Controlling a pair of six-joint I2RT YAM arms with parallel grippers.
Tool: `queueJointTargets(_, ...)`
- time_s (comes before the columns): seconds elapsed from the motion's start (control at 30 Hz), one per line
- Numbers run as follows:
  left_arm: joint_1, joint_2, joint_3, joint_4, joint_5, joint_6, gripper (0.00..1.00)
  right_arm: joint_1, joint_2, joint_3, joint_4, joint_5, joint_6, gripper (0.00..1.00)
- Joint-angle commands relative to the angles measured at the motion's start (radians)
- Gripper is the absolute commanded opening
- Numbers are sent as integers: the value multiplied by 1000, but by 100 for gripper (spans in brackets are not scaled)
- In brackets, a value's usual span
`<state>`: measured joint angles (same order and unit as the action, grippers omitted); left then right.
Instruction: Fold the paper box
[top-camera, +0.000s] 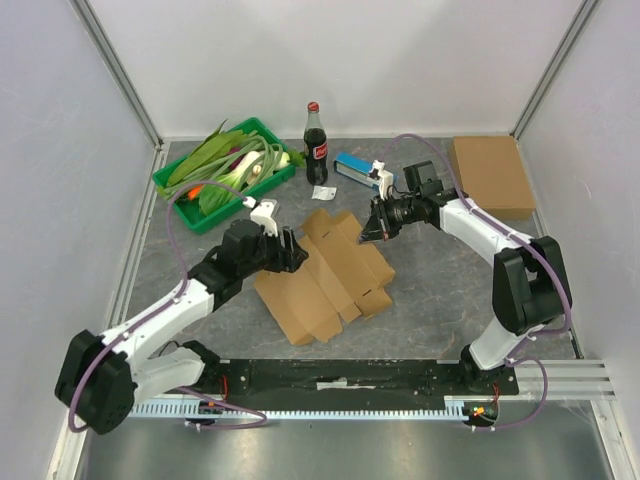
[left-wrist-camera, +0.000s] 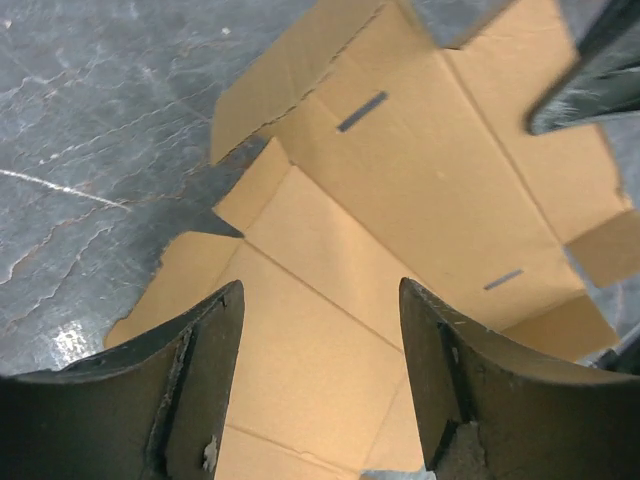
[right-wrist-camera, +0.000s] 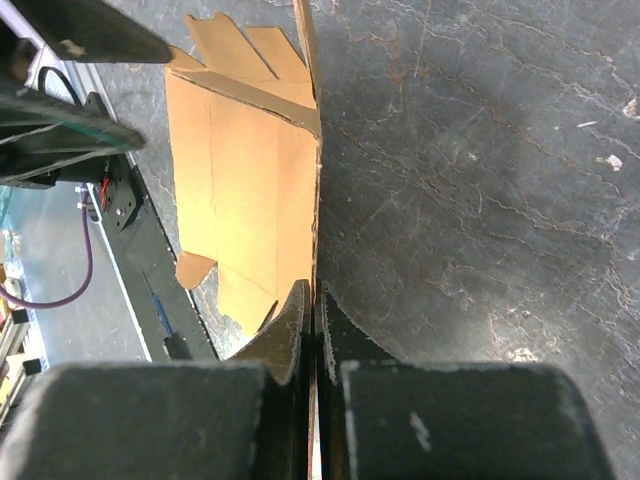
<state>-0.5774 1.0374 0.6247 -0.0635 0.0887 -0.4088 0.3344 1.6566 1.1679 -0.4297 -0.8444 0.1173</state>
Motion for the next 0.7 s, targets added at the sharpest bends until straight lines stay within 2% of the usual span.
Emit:
queueJointTargets(0.0, 50, 94, 7, 117, 52, -30, 60, -5, 15, 49, 3, -71, -21, 0)
queueJointTargets(0.03, 56, 119, 13, 131, 60, -31, 55, -5, 19, 53, 5, -74, -19, 0)
queueJointTargets(0.13, 67, 183, -5, 234, 62, -24, 52, -5, 32, 61, 2, -84, -18, 0)
queueJointTargets(0.2, 77, 213, 1, 287, 78, 1, 56, -5, 37, 65, 2, -88, -16, 0)
queueJointTargets(0.3, 86, 260, 17, 286, 36, 33, 61, -5, 48, 75, 2, -100, -15, 0)
queueJointTargets(0.47, 99, 228, -63, 373, -10, 54, 61, -5, 54, 73, 2, -105, -21, 0)
queueJointTargets(0.67, 97, 237, -92, 416, 28, 64, 64, -6, 55, 78, -4, -105, -30, 0)
